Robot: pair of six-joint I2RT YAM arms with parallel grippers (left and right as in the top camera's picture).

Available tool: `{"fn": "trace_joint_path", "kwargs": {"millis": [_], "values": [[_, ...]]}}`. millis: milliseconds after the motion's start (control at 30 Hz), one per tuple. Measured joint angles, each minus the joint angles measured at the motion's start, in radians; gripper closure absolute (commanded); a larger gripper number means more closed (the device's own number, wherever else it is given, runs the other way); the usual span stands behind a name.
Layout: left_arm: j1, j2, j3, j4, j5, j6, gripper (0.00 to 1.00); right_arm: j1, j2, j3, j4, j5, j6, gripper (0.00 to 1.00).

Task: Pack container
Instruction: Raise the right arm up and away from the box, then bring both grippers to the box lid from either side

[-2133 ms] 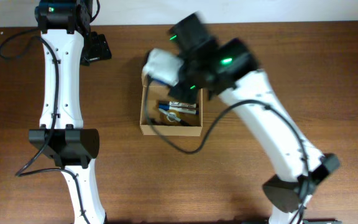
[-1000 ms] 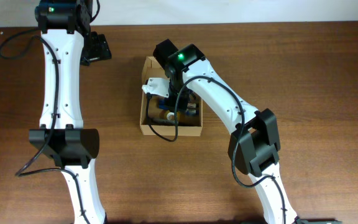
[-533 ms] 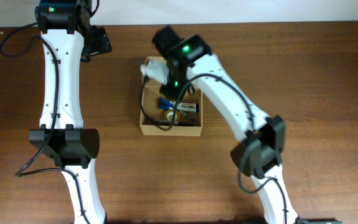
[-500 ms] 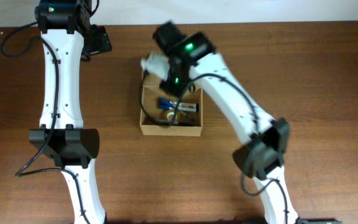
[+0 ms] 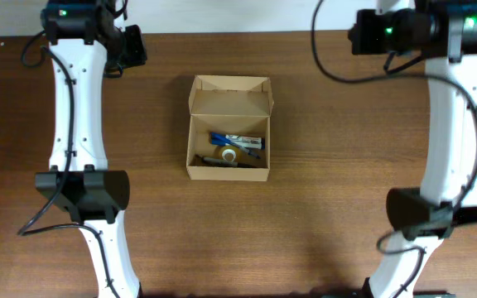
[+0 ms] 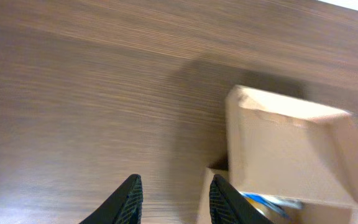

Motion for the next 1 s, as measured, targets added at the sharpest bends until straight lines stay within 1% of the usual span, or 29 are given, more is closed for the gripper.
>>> {"fn": "trace_joint_path", "kwargs": {"millis": [133,267,333,433,500,633,800,900,1000], "values": [[0.051,0.034,0.006,0.001,0.157,0.037,0.64,-0.081,0.092,-0.083,-0.002,-0.109,0.032,0.96],[0.122,0.132,0.012,-0.001,0.334,0.065,0.64,-0.127,0.153,-0.18,0.031,-0.194,0.05,0.96],[0.151,0.198,0.013,-0.014,0.416,0.072,0.66,-0.13,0.172,-0.235,0.074,-0.24,0.054,0.97],[0.18,0.311,0.012,-0.043,0.52,0.083,0.7,-0.127,0.188,-0.327,0.138,-0.319,0.061,0.96],[0.183,0.383,0.012,-0.064,0.569,0.087,0.71,-0.123,0.2,-0.414,0.207,-0.379,0.087,0.96],[0.171,0.456,0.009,-0.071,0.613,0.088,0.71,-0.109,0.227,-0.552,0.315,-0.451,0.117,0.96],[0.145,0.466,0.008,-0.071,0.64,0.094,0.71,-0.054,0.259,-0.682,0.413,-0.49,0.154,0.96],[0.124,0.472,0.008,-0.071,0.648,0.097,0.81,-0.012,0.272,-0.695,0.436,-0.5,0.158,0.96],[0.101,0.484,0.008,-0.072,0.654,0.101,0.87,0.032,0.278,-0.695,0.472,-0.511,0.161,0.96]]}}
